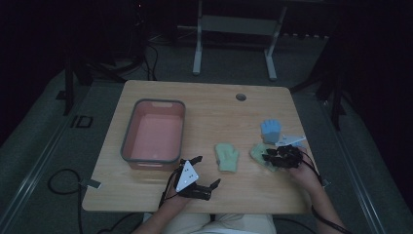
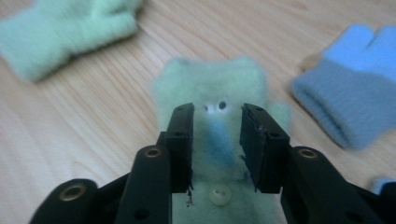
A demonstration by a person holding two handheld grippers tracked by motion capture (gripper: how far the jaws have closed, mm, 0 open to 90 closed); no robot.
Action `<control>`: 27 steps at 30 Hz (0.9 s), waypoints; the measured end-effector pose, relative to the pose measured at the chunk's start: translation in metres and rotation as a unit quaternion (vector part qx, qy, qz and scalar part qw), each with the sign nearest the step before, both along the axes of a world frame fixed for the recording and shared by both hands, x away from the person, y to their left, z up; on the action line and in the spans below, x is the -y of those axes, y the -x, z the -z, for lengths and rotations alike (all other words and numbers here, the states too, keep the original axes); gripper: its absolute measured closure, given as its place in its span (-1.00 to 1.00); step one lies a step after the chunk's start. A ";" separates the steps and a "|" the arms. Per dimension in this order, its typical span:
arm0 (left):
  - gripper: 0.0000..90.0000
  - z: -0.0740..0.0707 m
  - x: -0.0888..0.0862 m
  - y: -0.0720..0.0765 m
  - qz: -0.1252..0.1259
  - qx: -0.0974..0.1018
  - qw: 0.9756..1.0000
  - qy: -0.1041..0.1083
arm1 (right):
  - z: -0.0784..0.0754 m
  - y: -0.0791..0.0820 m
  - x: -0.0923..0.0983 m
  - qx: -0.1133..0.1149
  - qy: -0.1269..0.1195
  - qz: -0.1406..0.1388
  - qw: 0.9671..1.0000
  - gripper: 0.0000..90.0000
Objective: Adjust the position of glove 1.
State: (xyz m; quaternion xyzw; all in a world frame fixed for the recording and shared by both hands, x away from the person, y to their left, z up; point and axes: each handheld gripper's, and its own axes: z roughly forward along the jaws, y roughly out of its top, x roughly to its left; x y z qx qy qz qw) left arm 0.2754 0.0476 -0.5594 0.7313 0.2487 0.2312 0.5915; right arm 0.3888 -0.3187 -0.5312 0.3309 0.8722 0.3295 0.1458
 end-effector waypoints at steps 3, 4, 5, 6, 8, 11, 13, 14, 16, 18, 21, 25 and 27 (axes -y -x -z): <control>-0.97 0.000 0.000 0.000 0.001 0.001 1.000 -0.001 | 0.009 -0.004 0.004 -0.017 -0.025 0.000 1.000 0.37; -0.97 0.000 0.000 0.000 0.001 0.001 1.000 -0.001 | 0.009 -0.004 0.004 -0.017 -0.025 0.000 1.000 0.37; -0.97 0.000 0.000 0.000 0.002 0.000 1.000 0.001 | 0.010 -0.003 0.004 -0.010 -0.021 -0.003 1.000 0.41; -0.97 0.000 0.000 0.000 0.002 0.000 1.000 0.001 | 0.010 -0.003 0.004 -0.010 -0.021 -0.003 1.000 0.41; -0.97 0.000 0.000 0.000 0.002 0.000 1.000 0.001 | 0.011 -0.003 0.003 -0.008 -0.020 -0.002 1.000 0.50; -0.97 0.000 0.001 0.000 -0.004 0.000 1.000 -0.001 | 0.012 -0.003 0.003 -0.012 -0.023 0.003 1.000 0.79; -0.97 0.000 0.001 0.000 -0.004 0.000 1.000 -0.001 | 0.012 -0.001 -0.001 -0.010 -0.023 0.026 0.999 0.88; -0.97 0.000 0.001 0.000 -0.004 0.000 1.000 -0.001 | 0.011 0.000 -0.003 -0.012 -0.026 0.042 0.999 0.90; -0.97 0.000 0.000 0.000 -0.003 -0.001 1.000 0.000 | 0.011 0.002 -0.005 -0.011 -0.025 0.055 0.998 0.92; -0.97 0.000 0.000 0.000 -0.002 -0.001 1.000 0.000 | 0.007 0.004 -0.008 -0.011 -0.032 0.078 0.996 0.94; -0.97 0.000 0.000 0.000 -0.002 0.001 1.000 -0.002 | -0.005 0.012 -0.012 -0.004 -0.054 0.120 0.991 0.94; -0.97 0.000 0.000 0.000 -0.002 0.001 1.000 -0.002 | -0.040 0.027 -0.022 0.029 -0.092 0.169 0.981 0.95; -0.97 0.000 0.001 0.000 -0.001 0.001 1.000 -0.002 | -0.064 0.039 -0.031 0.054 -0.106 0.218 0.969 0.95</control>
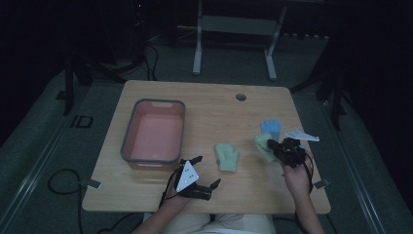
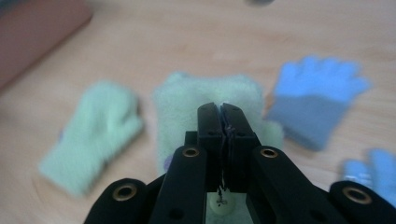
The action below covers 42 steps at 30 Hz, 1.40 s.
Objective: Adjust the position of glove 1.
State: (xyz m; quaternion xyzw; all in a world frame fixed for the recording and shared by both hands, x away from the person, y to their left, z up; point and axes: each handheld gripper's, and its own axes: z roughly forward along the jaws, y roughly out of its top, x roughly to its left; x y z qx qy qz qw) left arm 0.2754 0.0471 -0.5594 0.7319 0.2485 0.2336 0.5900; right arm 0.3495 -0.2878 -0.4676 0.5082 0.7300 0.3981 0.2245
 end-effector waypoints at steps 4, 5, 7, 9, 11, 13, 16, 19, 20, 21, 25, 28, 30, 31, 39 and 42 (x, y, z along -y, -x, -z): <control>-0.97 0.000 0.000 0.000 0.000 0.002 1.000 -0.001 | -0.016 0.014 -0.016 0.023 0.014 0.058 0.998 0.95; -0.97 0.000 0.000 0.000 0.000 0.002 1.000 -0.001 | -0.016 0.014 -0.016 0.023 0.014 0.058 0.998 0.95; -0.97 0.000 0.000 0.000 -0.001 0.003 1.000 -0.001 | -0.019 0.017 -0.022 0.025 0.019 0.091 0.995 0.95; -0.97 0.000 0.000 0.000 0.000 0.002 1.000 -0.001 | -0.015 0.018 -0.027 0.023 0.028 0.115 0.993 0.95; -0.97 0.000 0.000 0.000 0.000 0.002 1.000 0.000 | -0.008 0.018 -0.031 0.020 0.042 0.137 0.989 0.95; -0.97 0.000 0.000 0.000 0.000 0.002 1.000 0.000 | 0.000 0.018 -0.034 0.016 0.048 0.155 0.987 0.95; -0.97 0.000 0.000 0.000 0.000 0.002 1.000 0.001 | 0.012 0.019 -0.036 0.010 0.048 0.180 0.982 0.95; -0.97 0.000 0.000 0.000 0.000 0.002 1.000 0.001 | 0.016 0.018 -0.037 0.008 0.050 0.185 0.981 0.95; -0.97 0.000 0.000 0.000 0.000 0.001 1.000 0.001 | 0.021 0.018 -0.040 0.005 0.048 0.191 0.980 0.95; -0.97 0.000 0.000 0.000 0.000 0.001 1.000 0.001 | 0.021 0.018 -0.040 0.005 0.048 0.191 0.980 0.95; -0.97 0.000 0.000 0.000 -0.001 0.001 1.000 0.003 | 0.034 0.013 -0.044 0.000 0.045 0.194 0.980 0.95; -0.97 0.000 0.000 0.000 0.000 0.001 1.000 0.003 | 0.048 0.009 -0.048 -0.007 0.046 0.207 0.977 0.95; -0.97 0.000 0.000 0.000 0.000 0.000 1.000 0.005 | 0.054 0.009 -0.049 -0.013 0.049 0.206 0.977 0.95; -0.97 0.000 0.000 0.000 0.000 0.000 1.000 0.005 | 0.054 0.009 -0.049 -0.013 0.049 0.206 0.977 0.95; -0.97 0.000 0.000 0.000 0.001 0.001 1.000 0.003 | 0.082 0.002 -0.051 -0.039 0.050 0.215 0.974 0.92; -0.97 0.000 0.000 0.000 0.003 0.001 1.000 0.003 | 0.081 0.001 -0.050 -0.043 0.047 0.213 0.975 0.90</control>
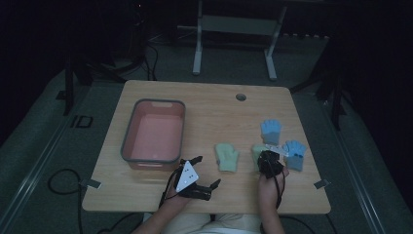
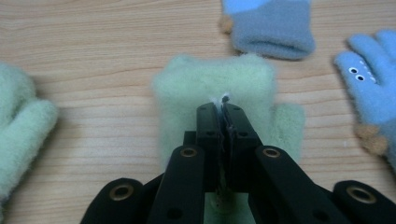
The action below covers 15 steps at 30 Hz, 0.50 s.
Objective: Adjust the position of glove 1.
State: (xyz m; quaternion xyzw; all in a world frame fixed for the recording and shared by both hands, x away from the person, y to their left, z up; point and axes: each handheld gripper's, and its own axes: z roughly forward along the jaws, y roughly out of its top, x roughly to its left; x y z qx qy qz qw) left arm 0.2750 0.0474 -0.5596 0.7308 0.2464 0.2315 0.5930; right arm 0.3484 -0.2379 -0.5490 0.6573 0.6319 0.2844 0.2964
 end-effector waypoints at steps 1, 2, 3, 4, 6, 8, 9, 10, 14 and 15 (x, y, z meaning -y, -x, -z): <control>-0.97 0.000 0.000 0.000 0.001 0.000 1.000 0.001 | -0.001 0.000 0.002 -0.003 -0.003 -0.004 1.000 0.86; -0.97 0.000 0.000 0.000 0.001 0.000 1.000 0.001 | -0.001 0.000 0.002 -0.003 -0.003 -0.004 1.000 0.86; -0.97 0.000 0.000 0.000 0.001 0.000 1.000 0.001 | -0.001 0.000 0.002 -0.002 -0.001 -0.006 1.000 0.82; -0.97 0.000 0.000 0.000 0.001 0.000 1.000 0.001 | -0.001 0.001 0.002 -0.001 0.002 -0.009 1.000 0.74; -0.97 0.000 0.000 0.000 0.002 0.000 1.000 0.001 | -0.004 0.001 0.003 -0.004 0.003 -0.018 1.000 0.63; -0.97 0.000 0.000 0.000 0.004 0.000 1.000 0.001 | -0.009 0.001 0.008 -0.010 -0.003 -0.030 0.999 0.55; -0.97 0.000 0.000 0.000 0.004 0.000 1.000 0.001 | -0.014 0.000 0.011 -0.023 0.007 -0.049 0.999 0.44; -0.97 0.000 0.000 0.001 0.005 0.000 1.000 0.001 | -0.014 0.000 0.011 -0.023 0.007 -0.049 0.999 0.44; -0.97 0.000 0.000 0.000 0.004 -0.001 1.000 0.001 | -0.027 -0.003 0.018 -0.026 0.011 -0.079 0.996 0.35; -0.97 0.000 0.000 0.000 0.004 -0.001 1.000 0.001 | -0.030 -0.005 0.021 -0.019 0.007 -0.084 0.996 0.34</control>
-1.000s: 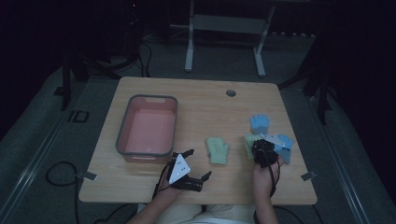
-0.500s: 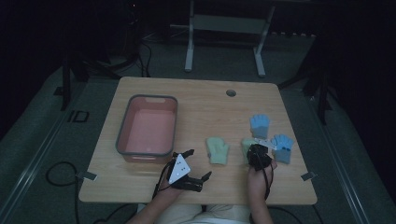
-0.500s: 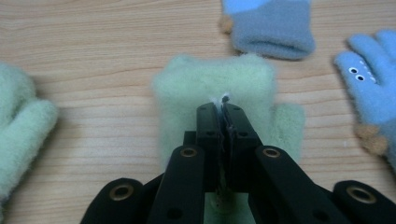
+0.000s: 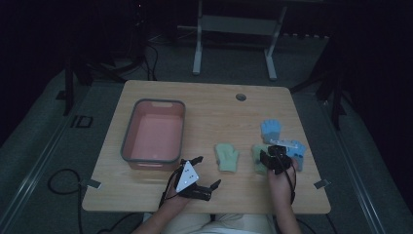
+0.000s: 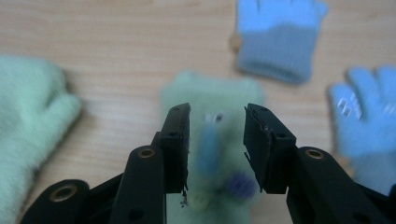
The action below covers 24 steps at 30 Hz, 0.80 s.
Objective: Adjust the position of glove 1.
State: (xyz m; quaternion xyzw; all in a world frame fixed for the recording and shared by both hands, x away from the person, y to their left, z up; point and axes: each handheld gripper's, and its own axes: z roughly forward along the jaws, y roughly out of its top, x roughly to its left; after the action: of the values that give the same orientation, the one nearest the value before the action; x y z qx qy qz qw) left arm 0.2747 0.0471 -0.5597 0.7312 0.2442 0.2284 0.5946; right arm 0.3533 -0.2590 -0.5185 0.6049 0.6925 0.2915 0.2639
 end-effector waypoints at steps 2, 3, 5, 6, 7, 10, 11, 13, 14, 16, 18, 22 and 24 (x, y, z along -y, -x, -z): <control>-0.97 0.000 0.000 0.000 -0.001 0.000 1.000 0.000 | -0.007 -0.003 0.005 0.011 0.013 -0.022 1.000 0.34; -0.97 0.000 0.000 0.000 -0.001 0.000 1.000 0.000 | -0.013 -0.007 0.014 0.011 0.015 -0.056 0.998 0.32; -0.97 0.000 0.000 0.000 -0.001 0.000 1.000 -0.002 | -0.016 -0.009 0.018 0.003 0.016 -0.065 0.998 0.33; -0.97 0.000 0.000 0.000 -0.001 0.000 1.000 0.000 | -0.022 -0.010 0.026 0.003 -0.002 -0.083 0.997 0.32; -0.97 0.000 0.000 0.000 -0.001 0.000 1.000 0.000 | -0.022 -0.010 0.026 0.003 -0.002 -0.083 0.997 0.32; -0.97 0.000 0.000 0.000 -0.002 0.001 1.000 -0.001 | -0.028 -0.014 0.039 0.013 -0.001 -0.142 0.990 0.30; -0.97 0.000 0.000 0.000 -0.002 0.002 1.000 -0.002 | -0.028 -0.014 0.039 0.013 -0.001 -0.142 0.990 0.30; -0.97 0.000 0.000 0.000 -0.003 0.002 1.000 -0.003 | -0.030 -0.015 0.050 0.015 -0.014 -0.174 0.985 0.32; -0.97 0.000 0.000 0.000 -0.003 0.002 1.000 -0.003 | -0.030 -0.015 0.050 0.015 -0.014 -0.174 0.985 0.32; -0.97 0.000 0.000 0.000 -0.004 0.002 1.000 -0.003 | -0.031 -0.016 0.056 0.014 -0.021 -0.188 0.982 0.34; -0.97 0.000 0.000 0.000 -0.004 0.001 1.000 -0.003 | -0.033 -0.016 0.061 0.011 -0.002 -0.212 0.977 0.33; -0.97 0.000 0.000 0.000 -0.004 0.004 1.000 -0.005 | -0.035 -0.014 0.064 0.018 -0.016 -0.225 0.974 0.35; -0.97 0.000 0.000 0.000 -0.005 0.004 1.000 -0.005 | -0.029 -0.012 0.062 0.025 -0.022 -0.239 0.970 0.35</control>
State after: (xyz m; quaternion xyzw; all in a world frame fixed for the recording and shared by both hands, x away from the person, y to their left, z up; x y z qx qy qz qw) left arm 0.2745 0.0467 -0.5596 0.7319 0.2441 0.2352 0.5911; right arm 0.3654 -0.3212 -0.4893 0.4202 0.8034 0.3766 0.1902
